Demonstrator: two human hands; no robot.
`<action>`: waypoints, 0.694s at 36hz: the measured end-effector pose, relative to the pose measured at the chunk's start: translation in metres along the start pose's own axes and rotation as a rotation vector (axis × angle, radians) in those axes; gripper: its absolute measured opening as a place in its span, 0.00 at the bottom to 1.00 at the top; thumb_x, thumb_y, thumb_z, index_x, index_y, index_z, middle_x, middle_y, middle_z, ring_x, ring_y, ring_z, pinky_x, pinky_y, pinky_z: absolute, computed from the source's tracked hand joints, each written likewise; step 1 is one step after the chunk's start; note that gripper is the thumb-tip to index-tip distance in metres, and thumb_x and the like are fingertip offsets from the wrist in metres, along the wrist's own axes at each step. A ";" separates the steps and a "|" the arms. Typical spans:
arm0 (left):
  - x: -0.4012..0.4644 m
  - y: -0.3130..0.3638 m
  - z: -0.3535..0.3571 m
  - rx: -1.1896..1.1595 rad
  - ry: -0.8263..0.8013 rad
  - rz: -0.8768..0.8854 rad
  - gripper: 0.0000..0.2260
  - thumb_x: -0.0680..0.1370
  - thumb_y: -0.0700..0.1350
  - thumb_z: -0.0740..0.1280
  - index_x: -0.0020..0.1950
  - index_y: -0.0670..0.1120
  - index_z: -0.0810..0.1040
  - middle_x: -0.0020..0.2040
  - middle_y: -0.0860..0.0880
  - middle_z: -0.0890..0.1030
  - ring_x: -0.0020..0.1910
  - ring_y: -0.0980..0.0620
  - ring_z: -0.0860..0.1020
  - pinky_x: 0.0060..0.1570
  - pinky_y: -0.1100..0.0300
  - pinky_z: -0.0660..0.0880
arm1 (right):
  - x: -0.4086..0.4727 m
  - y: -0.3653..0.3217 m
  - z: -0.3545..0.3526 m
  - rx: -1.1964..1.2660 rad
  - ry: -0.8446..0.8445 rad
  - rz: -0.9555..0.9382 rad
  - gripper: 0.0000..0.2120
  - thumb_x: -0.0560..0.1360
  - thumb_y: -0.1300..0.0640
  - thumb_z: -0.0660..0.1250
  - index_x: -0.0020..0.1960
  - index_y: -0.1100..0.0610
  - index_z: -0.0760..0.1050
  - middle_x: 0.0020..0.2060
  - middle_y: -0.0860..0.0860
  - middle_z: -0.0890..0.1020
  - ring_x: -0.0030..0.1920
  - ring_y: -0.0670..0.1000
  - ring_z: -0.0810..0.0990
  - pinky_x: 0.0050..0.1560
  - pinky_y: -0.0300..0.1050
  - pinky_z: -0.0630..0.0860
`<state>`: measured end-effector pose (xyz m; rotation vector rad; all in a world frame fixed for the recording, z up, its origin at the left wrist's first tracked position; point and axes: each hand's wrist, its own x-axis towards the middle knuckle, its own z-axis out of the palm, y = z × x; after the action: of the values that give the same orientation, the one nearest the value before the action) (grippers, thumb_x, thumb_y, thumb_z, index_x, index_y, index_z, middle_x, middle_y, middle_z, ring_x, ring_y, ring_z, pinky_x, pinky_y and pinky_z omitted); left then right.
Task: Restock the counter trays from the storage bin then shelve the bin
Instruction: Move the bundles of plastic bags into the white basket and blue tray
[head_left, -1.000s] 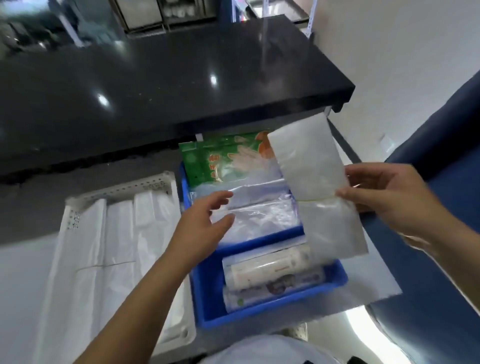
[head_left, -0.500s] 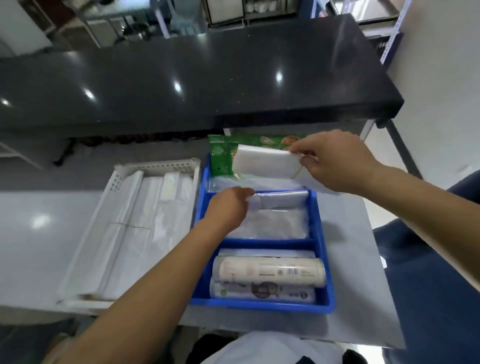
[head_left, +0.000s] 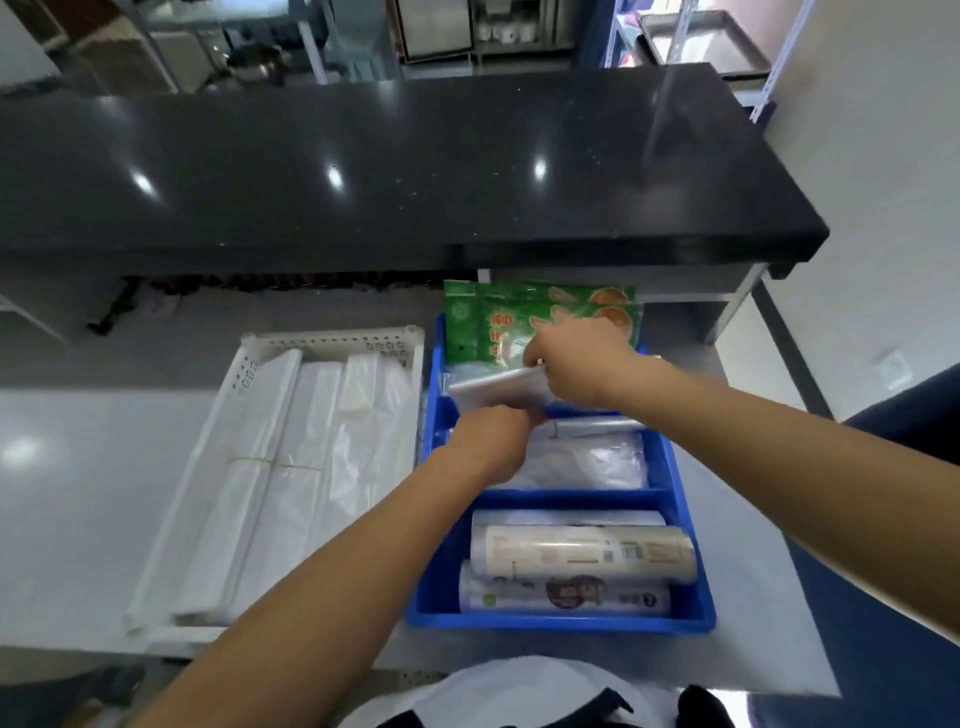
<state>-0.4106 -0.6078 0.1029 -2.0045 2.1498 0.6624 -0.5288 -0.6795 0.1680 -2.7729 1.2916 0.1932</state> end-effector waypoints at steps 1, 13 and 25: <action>0.000 -0.001 0.000 -0.009 -0.020 0.001 0.24 0.80 0.36 0.59 0.75 0.52 0.67 0.63 0.44 0.78 0.57 0.42 0.78 0.57 0.50 0.76 | 0.003 -0.001 0.005 0.015 -0.011 -0.004 0.14 0.70 0.62 0.64 0.50 0.51 0.81 0.46 0.51 0.84 0.45 0.56 0.80 0.37 0.44 0.71; 0.007 -0.020 -0.016 -0.018 -0.148 0.139 0.31 0.79 0.36 0.55 0.76 0.65 0.59 0.69 0.48 0.75 0.51 0.47 0.77 0.47 0.51 0.77 | 0.016 0.012 0.036 0.270 -0.254 0.041 0.11 0.76 0.60 0.66 0.55 0.51 0.83 0.52 0.48 0.84 0.46 0.49 0.78 0.45 0.45 0.74; -0.005 -0.033 0.007 -0.053 0.524 0.094 0.15 0.79 0.40 0.64 0.65 0.47 0.77 0.59 0.47 0.80 0.58 0.45 0.75 0.52 0.52 0.71 | -0.023 0.030 0.057 0.333 0.112 0.162 0.16 0.75 0.44 0.68 0.59 0.50 0.79 0.54 0.49 0.83 0.51 0.52 0.79 0.47 0.48 0.77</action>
<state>-0.3792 -0.6012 0.0914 -2.3173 2.5364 0.2135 -0.5714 -0.6744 0.1148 -2.4314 1.4261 -0.1572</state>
